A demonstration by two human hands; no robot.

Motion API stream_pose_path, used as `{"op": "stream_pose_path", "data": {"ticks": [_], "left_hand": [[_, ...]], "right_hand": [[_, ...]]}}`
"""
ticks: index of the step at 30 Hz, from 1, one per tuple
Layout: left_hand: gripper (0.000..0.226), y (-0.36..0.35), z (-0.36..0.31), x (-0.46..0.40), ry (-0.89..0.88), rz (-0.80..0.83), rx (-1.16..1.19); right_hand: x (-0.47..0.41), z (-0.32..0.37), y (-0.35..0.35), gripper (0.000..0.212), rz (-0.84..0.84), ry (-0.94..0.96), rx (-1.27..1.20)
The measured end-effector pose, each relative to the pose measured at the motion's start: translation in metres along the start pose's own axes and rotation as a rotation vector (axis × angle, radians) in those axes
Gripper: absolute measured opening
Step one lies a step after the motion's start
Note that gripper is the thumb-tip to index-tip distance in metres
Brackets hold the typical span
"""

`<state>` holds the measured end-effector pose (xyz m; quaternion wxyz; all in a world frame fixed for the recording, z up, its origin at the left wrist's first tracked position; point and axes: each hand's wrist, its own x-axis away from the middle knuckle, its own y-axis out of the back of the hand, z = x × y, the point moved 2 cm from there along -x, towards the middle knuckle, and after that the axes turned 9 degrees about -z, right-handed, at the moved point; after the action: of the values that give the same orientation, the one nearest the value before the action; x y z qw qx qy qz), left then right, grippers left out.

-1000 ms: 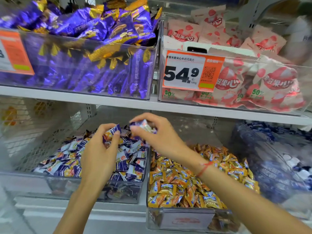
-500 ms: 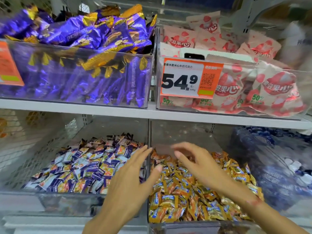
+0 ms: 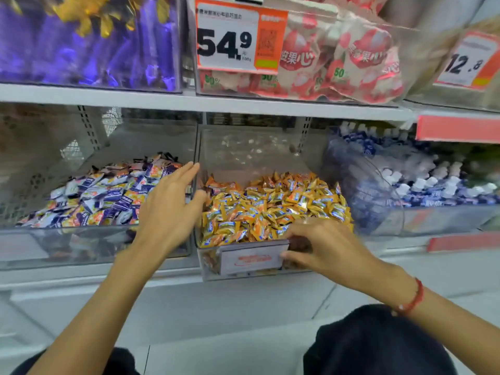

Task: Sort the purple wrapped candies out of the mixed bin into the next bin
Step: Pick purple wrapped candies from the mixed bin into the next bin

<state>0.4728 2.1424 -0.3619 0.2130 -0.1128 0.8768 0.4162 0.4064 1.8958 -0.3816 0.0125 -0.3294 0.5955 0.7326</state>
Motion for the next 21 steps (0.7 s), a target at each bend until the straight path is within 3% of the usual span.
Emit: {"op": "stream_pose_path", "data": {"ticks": [8, 11, 16, 21], "left_hand": [[0.050, 0.010, -0.014, 0.018, -0.035, -0.038, -0.047], [0.048, 0.014, -0.021, 0.019, -0.009, -0.020, -0.129], [0.046, 0.023, -0.031, -0.008, 0.032, -0.092, -0.066], [0.042, 0.033, -0.030, 0.029, -0.067, -0.153, -0.070]], "right_hand": [[0.023, 0.002, 0.000, 0.020, -0.058, -0.024, -0.001], [0.020, -0.001, -0.001, 0.018, -0.083, -0.033, -0.069], [-0.002, 0.004, 0.030, 0.018, -0.129, -0.048, -0.179], [0.021, 0.019, 0.044, 0.016, 0.067, -0.051, -0.159]]}}
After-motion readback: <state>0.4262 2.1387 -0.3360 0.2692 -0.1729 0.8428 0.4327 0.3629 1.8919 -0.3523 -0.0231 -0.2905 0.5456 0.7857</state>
